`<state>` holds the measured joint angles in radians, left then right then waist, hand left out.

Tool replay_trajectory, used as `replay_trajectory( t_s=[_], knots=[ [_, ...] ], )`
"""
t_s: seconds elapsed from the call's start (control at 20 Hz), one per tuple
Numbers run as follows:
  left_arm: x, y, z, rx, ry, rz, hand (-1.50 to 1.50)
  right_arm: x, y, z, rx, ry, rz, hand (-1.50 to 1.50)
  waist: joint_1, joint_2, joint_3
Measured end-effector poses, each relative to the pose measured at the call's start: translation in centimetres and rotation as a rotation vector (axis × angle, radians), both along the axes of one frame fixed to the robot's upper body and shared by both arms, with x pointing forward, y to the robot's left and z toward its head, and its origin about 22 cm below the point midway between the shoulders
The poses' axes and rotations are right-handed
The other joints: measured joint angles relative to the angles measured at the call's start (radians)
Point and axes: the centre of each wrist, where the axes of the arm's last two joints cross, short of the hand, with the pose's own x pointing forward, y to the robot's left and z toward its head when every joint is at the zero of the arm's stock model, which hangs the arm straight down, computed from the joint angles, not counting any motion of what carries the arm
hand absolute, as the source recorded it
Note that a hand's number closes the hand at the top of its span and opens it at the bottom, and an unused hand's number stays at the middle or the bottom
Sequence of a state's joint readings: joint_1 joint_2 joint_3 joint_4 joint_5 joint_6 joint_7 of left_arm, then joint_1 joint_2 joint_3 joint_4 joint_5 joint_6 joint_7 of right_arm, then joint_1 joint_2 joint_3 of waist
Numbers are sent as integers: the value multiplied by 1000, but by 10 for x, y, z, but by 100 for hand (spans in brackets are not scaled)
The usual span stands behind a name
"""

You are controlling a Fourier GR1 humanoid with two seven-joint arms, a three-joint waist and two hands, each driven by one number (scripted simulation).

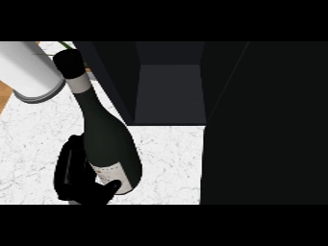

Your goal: Pick up the wine, place it into the cabinet and close the cabinet

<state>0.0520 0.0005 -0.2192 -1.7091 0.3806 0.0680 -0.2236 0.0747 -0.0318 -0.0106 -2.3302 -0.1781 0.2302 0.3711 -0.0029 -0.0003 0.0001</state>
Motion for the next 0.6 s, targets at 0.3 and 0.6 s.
replay_trajectory(
  t_s=[0.3,0.6],
  knots=[
    [28,-33,22,31,-25,20,150,4,-10,-7,-5,4,-5,-150,-2,0,0],
    [53,-55,26,112,-35,47,150,0,-7,-4,-16,1,2,-150,-4,0,0]
  ],
)
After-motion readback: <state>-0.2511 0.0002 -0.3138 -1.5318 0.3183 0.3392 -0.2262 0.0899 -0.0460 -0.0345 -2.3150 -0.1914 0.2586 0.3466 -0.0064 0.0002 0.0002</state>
